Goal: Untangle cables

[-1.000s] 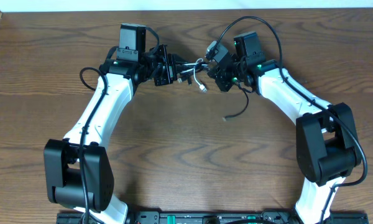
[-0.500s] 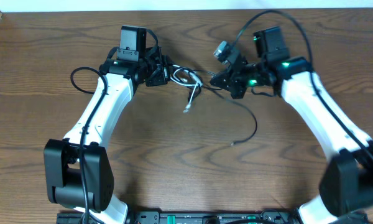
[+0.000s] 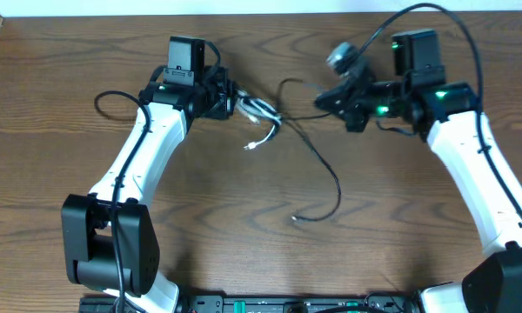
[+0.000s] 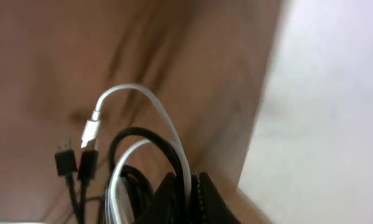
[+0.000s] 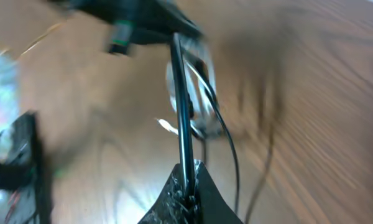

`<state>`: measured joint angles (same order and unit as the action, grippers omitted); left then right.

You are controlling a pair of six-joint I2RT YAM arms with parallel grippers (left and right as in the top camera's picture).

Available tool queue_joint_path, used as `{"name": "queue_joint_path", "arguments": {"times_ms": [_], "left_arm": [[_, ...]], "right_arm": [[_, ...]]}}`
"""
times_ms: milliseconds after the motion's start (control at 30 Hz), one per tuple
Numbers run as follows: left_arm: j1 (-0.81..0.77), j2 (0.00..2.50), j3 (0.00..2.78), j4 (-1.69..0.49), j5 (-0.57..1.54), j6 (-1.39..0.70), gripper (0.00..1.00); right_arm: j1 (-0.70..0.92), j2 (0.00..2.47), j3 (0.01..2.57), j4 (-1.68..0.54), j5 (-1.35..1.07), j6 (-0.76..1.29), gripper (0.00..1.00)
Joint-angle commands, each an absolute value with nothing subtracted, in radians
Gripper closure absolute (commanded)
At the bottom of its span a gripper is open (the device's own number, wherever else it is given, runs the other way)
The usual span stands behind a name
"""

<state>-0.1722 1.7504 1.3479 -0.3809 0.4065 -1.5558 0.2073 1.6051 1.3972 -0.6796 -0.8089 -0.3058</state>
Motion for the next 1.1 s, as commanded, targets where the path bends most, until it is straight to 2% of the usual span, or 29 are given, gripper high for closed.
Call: {"name": "queue_joint_path", "arguments": {"times_ms": [0, 133, 267, 300, 533, 633, 867, 967, 1067], "left_arm": [[-0.169, 1.724, 1.378, -0.253, 0.53, -1.09, 0.93], [-0.169, 1.724, 1.378, -0.099, 0.699, -0.904, 0.92], [-0.169, 1.724, 1.378, 0.079, 0.89, -0.767, 0.93], [-0.169, 1.724, 1.378, 0.16, 0.994, -0.704, 0.93], [-0.142, 1.724, 1.378, 0.25, 1.302, -0.574, 0.92], [-0.128, 1.724, 1.378, 0.25, 1.364, -0.544, 0.93], [-0.109, 1.724, 1.378, 0.25, 1.38, -0.526, 0.92], [-0.108, 1.724, 1.378, 0.25, 1.38, -0.526, 0.93], [-0.108, 1.724, 1.378, 0.249, 1.38, -0.527, 0.93]], "right_arm": [[0.139, 1.588, 1.402, -0.678, -0.616, -0.083, 0.99], [0.099, 1.59, 1.402, -0.692, -0.45, 0.034, 0.99], [0.093, 1.596, 1.402, -0.697, -0.362, 0.061, 0.99], [0.093, 1.606, 1.402, -0.696, -0.322, 0.094, 0.99], [0.093, 1.691, 1.402, -0.701, -0.29, 0.17, 0.99], [0.093, 1.731, 1.402, -0.717, -0.315, 0.184, 0.98], [0.093, 1.777, 1.402, -0.81, -0.35, 0.145, 0.7], [0.093, 1.777, 1.402, -0.846, -0.371, 0.058, 0.57], [0.093, 1.777, 1.402, -0.869, -0.505, -0.105, 0.44]]}}
